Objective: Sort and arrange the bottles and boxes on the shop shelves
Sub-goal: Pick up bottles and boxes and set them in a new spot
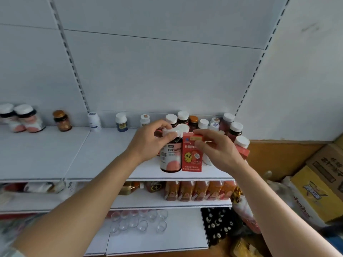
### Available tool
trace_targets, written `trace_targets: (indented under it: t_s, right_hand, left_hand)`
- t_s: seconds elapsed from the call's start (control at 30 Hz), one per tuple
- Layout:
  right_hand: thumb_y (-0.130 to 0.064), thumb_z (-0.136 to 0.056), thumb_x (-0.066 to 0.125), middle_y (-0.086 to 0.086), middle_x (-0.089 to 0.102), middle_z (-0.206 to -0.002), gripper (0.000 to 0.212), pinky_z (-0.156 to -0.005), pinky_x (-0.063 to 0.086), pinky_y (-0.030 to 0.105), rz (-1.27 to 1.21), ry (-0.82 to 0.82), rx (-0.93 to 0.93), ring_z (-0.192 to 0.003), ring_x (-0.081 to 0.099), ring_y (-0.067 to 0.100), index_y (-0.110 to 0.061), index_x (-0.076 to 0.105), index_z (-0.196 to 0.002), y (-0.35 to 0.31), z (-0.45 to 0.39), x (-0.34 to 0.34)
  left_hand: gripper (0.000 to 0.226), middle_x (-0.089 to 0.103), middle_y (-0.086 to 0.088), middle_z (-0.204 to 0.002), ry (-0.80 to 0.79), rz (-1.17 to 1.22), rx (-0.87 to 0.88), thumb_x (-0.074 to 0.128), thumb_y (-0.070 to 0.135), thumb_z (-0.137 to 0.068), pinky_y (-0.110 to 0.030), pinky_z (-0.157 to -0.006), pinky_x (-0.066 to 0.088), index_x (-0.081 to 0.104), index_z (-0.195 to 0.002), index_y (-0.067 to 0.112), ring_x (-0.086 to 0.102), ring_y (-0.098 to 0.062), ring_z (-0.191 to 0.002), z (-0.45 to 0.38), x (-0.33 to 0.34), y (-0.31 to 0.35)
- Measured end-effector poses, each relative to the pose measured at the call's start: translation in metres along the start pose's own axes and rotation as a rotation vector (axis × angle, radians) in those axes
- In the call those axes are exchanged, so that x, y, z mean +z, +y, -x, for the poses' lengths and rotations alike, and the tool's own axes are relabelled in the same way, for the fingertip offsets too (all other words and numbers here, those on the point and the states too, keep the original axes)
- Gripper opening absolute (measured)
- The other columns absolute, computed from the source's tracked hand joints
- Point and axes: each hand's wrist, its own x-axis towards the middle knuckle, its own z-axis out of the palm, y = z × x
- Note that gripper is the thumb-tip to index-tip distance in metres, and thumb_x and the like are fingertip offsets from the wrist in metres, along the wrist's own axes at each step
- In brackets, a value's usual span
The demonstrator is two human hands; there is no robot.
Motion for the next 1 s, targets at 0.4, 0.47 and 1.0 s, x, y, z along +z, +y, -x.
trace_targets:
  t_s: [0.4,0.47,1.0]
  right_hand:
    - [-0.03,-0.081,0.078,-0.009,0.068,-0.102,0.026,-0.085,0.057,0.031,-0.044,-0.198,-0.156,-0.091,0.066,0.005,-0.039,0.069,-0.103,-0.095,-0.022,0.114]
    - [-0.033,-0.08,0.078,-0.009,0.07,-0.1,0.027,-0.087,0.056,0.033,-0.045,-0.215,-0.175,-0.09,0.068,0.007,-0.037,0.07,-0.106,-0.114,-0.024,0.142]
    - [-0.027,-0.088,0.071,-0.019,0.065,-0.108,0.029,-0.083,0.05,0.01,-0.039,-0.319,-0.36,-0.103,0.06,-0.004,-0.028,0.066,-0.118,-0.268,-0.033,0.372]
  left_hand:
    - [0.022,0.066,0.018,-0.106,0.251,0.008,-0.15,0.071,0.042,-0.084,-0.02,-0.079,0.05,0.067,-0.104,0.034,0.062,0.004,-0.094,0.081,-0.124,-0.052]
    - [0.023,0.066,0.018,-0.106,0.275,0.01,-0.168,0.072,0.043,-0.084,-0.021,-0.08,0.05,0.067,-0.105,0.035,0.062,0.003,-0.096,0.1,-0.152,-0.065]
    - [0.022,0.063,0.024,-0.11,0.453,-0.048,-0.273,0.072,0.043,-0.084,-0.021,-0.079,0.049,0.064,-0.104,0.039,0.058,0.005,-0.101,0.21,-0.369,-0.169]
